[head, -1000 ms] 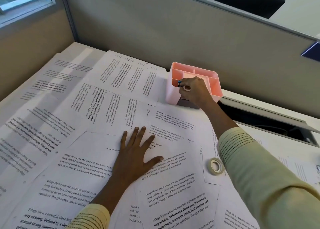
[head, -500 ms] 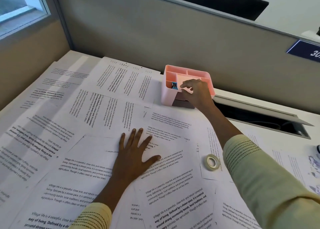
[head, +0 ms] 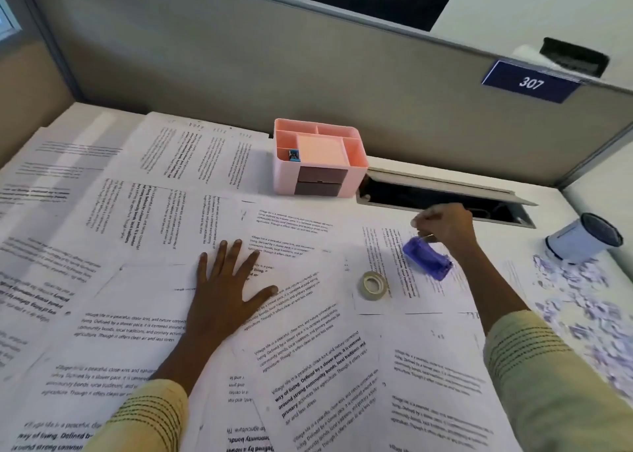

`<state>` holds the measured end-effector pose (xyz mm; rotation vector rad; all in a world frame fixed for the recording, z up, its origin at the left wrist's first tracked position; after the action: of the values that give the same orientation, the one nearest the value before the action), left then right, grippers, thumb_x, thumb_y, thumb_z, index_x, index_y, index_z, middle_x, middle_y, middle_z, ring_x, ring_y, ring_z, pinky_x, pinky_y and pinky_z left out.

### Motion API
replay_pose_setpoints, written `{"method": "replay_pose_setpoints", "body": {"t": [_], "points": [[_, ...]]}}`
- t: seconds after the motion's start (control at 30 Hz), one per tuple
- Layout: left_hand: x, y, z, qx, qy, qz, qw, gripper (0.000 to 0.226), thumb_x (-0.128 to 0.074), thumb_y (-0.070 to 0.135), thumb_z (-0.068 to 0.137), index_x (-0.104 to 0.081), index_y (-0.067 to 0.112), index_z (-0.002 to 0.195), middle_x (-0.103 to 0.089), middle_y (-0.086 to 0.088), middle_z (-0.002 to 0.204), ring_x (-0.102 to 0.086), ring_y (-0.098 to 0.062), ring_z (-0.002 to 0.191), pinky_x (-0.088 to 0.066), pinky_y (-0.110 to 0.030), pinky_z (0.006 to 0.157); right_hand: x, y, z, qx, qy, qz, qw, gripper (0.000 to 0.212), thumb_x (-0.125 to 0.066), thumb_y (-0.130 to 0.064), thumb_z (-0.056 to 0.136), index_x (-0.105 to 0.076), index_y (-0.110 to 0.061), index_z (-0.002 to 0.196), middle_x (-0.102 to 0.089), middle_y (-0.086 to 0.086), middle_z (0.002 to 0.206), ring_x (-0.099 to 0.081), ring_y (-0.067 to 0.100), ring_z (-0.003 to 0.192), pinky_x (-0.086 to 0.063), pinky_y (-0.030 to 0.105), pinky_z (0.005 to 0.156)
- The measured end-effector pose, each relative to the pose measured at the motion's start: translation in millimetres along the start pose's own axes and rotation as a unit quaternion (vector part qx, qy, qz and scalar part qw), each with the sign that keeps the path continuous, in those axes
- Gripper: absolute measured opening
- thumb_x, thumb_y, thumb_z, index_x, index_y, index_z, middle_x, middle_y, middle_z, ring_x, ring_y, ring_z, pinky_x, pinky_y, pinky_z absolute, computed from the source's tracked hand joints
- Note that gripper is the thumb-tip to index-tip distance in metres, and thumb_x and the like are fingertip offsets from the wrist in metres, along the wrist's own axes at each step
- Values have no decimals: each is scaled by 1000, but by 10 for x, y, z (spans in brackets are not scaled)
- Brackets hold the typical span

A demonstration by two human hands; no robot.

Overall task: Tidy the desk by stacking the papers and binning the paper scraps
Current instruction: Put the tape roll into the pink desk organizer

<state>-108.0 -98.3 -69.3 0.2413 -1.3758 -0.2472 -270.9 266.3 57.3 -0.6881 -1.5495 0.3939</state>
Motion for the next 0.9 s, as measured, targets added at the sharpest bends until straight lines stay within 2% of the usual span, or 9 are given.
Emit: {"method": "replay_pose_setpoints", "body": {"t": [0.07,0.17,0.2,0.27,0.33,0.47,0.67,0.83,0.9], "points": [[-7,31,-8,-7,4,6,1000,85,-24,79,82,-41,23,144,-28,-9,156,-17,-28,146,-11,-56,117,66,270,-83,-39,29,-28,998,13,-74,-15,80,-72,-2,78,-64,7,62,-64,19,59,-57,30,70],[-15,33,-16,-6,0,14,1000,86,-22,79,82,-39,23,145,-27,-8,156,-15,-27,146,-9,-56,117,108,573,-181,-122,110,-19,986,33,-71,-34,81,-69,-3,71,-67,10,64,-68,20,66,-53,33,77],[-13,35,-16,-4,0,16,1000,86,-21,80,82,-39,24,145,-27,-8,156,-15,-27,146,-9,-56,117,120,650,-219,-157,132,-19,979,41,-69,-40,82,-68,0,73,-68,13,69,-68,26,72,-52,34,76],[-10,39,-11,-2,-2,14,1000,87,-20,80,82,-39,24,144,-28,-8,155,-16,-27,146,-9,-55,117,121,761,-314,-217,145,-10,965,49,-65,-46,83,-62,2,72,-64,14,65,-62,27,59,-47,28,61],[-12,35,-9,-1,-7,16,1000,88,-18,81,81,-38,24,145,-27,-7,156,-15,-27,146,-8,-55,117,77,859,-385,-248,131,19,960,49,-63,-47,84,-59,1,74,-56,11,56,-52,21,45,-41,25,51],[-23,26,-4,2,-8,13,1000,88,-16,82,80,-36,26,146,-23,-5,157,-12,-25,147,-6,-53,118,-5,961,-400,-287,102,72,950,52,-66,-47,83,-64,5,85,-59,15,70,-49,21,53,-43,32,63],[-7,48,-12,-2,0,10,1000,85,-20,79,82,-42,23,143,-29,-8,155,-18,-27,146,-10,-55,117,-50,937,-388,-351,52,230,906,35,-74,-29,80,-61,0,96,-54,8,67,-43,14,55,-36,25,49],[-1,48,-11,-4,-5,-1,1000,87,-18,80,82,-43,23,143,-30,-9,155,-20,-28,145,-10,-56,116,-84,926,-392,-339,71,265,900,44,-72,-38,81,-54,-2,99,-50,7,70,-43,14,56,-40,23,54],[1,46,-9,-3,-7,-2,1000,88,-17,81,82,-43,22,143,-30,-9,155,-20,-28,145,-11,-56,116,-76,883,-391,-321,85,283,900,44,-73,-36,80,-54,-2,101,-54,9,77,-52,19,65,-50,25,67]]}}
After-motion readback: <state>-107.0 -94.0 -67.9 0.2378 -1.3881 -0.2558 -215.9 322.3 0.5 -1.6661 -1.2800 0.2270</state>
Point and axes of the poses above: each hand's wrist, its own z-axis towards the middle knuckle, its own x-axis out of the back of the hand, y = z × x, the point moved 3 cm from there along z, towards the middle knuckle
